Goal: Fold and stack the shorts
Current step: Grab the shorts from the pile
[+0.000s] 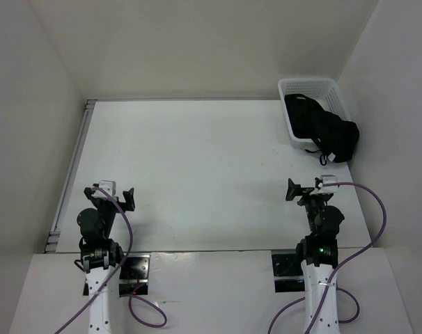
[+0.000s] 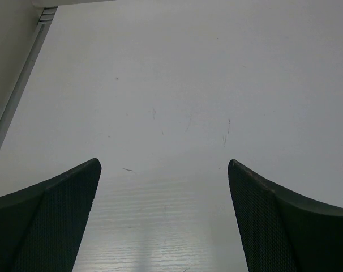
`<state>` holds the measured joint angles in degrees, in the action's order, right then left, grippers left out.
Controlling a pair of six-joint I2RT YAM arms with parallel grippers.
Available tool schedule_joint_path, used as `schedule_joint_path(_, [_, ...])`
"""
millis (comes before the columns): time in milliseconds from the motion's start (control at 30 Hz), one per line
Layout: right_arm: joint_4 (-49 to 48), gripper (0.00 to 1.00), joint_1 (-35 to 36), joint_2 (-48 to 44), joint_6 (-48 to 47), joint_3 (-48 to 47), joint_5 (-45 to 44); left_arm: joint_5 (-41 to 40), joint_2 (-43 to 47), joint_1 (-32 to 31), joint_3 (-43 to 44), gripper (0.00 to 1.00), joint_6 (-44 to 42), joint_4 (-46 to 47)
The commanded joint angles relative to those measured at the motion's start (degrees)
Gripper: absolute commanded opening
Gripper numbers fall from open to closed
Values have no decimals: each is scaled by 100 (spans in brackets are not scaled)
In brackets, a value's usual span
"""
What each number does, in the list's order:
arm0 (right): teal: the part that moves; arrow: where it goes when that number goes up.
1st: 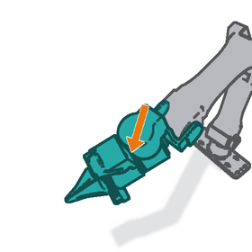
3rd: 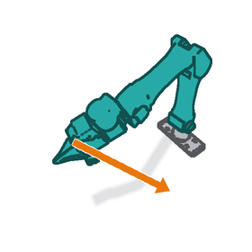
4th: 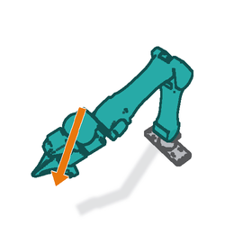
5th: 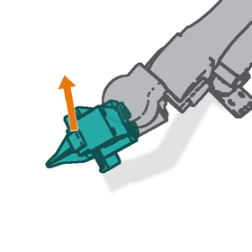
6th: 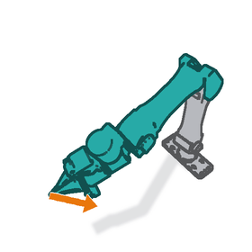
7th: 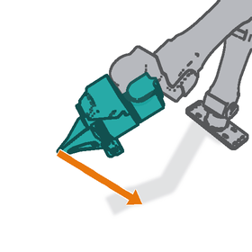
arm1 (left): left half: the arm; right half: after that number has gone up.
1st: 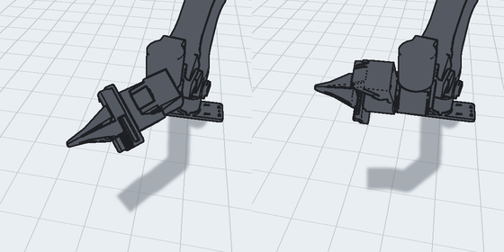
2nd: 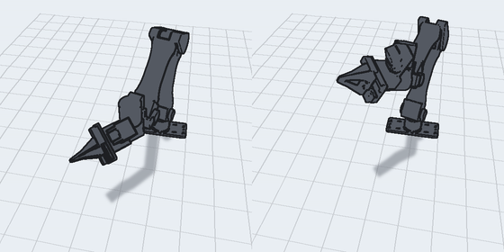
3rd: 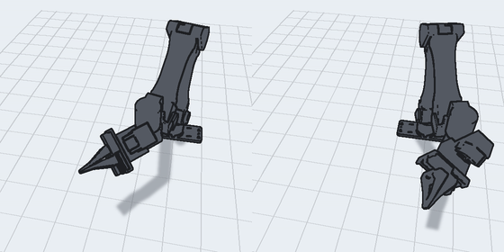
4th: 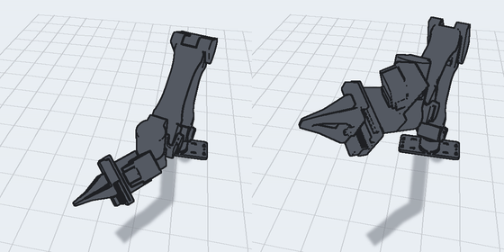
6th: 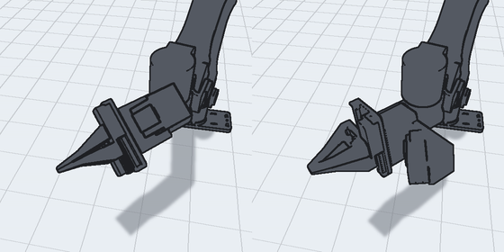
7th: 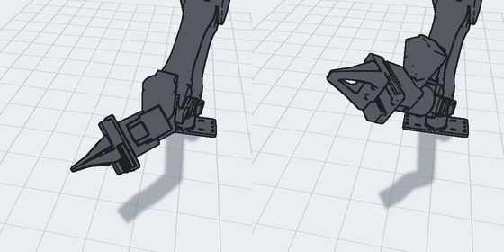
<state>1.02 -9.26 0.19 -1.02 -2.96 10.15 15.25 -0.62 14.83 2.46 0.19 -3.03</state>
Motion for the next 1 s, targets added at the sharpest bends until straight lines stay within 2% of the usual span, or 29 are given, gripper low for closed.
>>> schedule_joint_path(0, [-58, 100, -32, -80, -39, 279, 13, -4, 159, -15, -193, 100, -19, 171])
schedule_joint_path(133, [-58, 100, -32, -80, -39, 279, 13, -4, 159, -15, -193, 100, -19, 171])
schedule_joint_path(167, [-58, 100, -32, -80, -178, 226, 431, -4, 159, -15, -193, 100, -19, 171])
schedule_joint_path(200, [-58, 100, -32, -80, -519, 87, 974, 492, 159, -15, -97, 100, -19, 171])
schedule_joint_path(233, [-127, 100, -32, -80, -1871, 85, 1693, 1210, 159, -15, 17, 100, -19, -377])
schedule_joint_path(267, [-180, 100, -32, -80, -2189, 7, 2597, 2053, 159, -15, 218, 100, -19, -548])
schedule_joint_path(300, [-390, 100, -32, -80, -2514, 6, 3032, 3288, 159, -15, 307, 100, -19, -759])
schedule_joint_path(333, [157, 100, -32, -80, -5928, -107, 3663, 3997, 159, -15, 308, 100, -19, -1396])
schedule_joint_path(367, [1163, 100, -32, -80, -8216, -204, 4148, 4534, 159, -15, 404, 100, -19, -2159])
schedule_joint_path(400, [1495, 100, 20, -80, -9092, 30, 4048, 4723, 159, -94, 404, 100, -19, -2167])
schedule_joint_path(467, [-654, 100, 20, -80, -9101, 225, 3986, 4585, 159, -147, -68, 100, -19, -688])
schedule_joint_path(500, [-1082, 100, 20, -80, -8996, 226, 3986, 4427, 159, -147, -140, 100, -19, 249])
schedule_joint_path(600, [-1700, 100, 317, 25, -8355, -80, 3751, 4268, -112, -287, -9, 100, -19, 1546])
schedule_joint_path(633, [-1701, 100, 424, 147, -8153, -238, 3566, 4180, -731, -340, 122, 100, -19, 2099])
schedule_joint_path(667, [-1701, 100, 538, 592, -7960, -440, 3364, 4058, -1225, -401, 402, 100, -19, 2104])
schedule_joint_path(700, [-1588, 100, 809, 910, -7540, -929, 2918, 3900, -1804, -585, 1205, 100, -19, 1983])
schedule_joint_path(733, [-1526, 100, 968, 1261, -7214, -1187, 2574, 3402, -3115, -717, 1718, 100, -19, 1886])
schedule_joint_path(767, [-1473, 100, 1135, 2039, -6767, -1737, 2170, 3023, -3754, -884, 2271, 100, -19, 1798])
schedule_joint_path(800, [-1403, 100, 1302, 2456, -5901, -2030, 1697, 2584, -4361, -1338, 3416, 100, -19, 1710])
schedule_joint_path(833, [-1333, 100, 1573, 2912, -5449, -2311, 526, 1640, -5464, -1551, 3959, 100, -19, 1709])
schedule_joint_path(867, [-1263, 100, 1654, 3378, -4992, -2906, -104, 1309, -5936, -1719, 4382, 100, -19, 1709])
schedule_joint_path(900, [-1166, 100, 1655, 4305, -4544, -3242, -675, 1227, -6332, -1807, 4708, 100, -19, 1709])
schedule_joint_path(933, [-887, 100, 1655, 4819, -3652, -3646, -1134, 1226, -6902, -1860, 4937, 100, -19, 1457])
schedule_joint_path(967, [-14, 100, 1351, 5303, -3242, -4520, -1495, 1226, -7142, -1931, 5349, 100, -19, 1263])
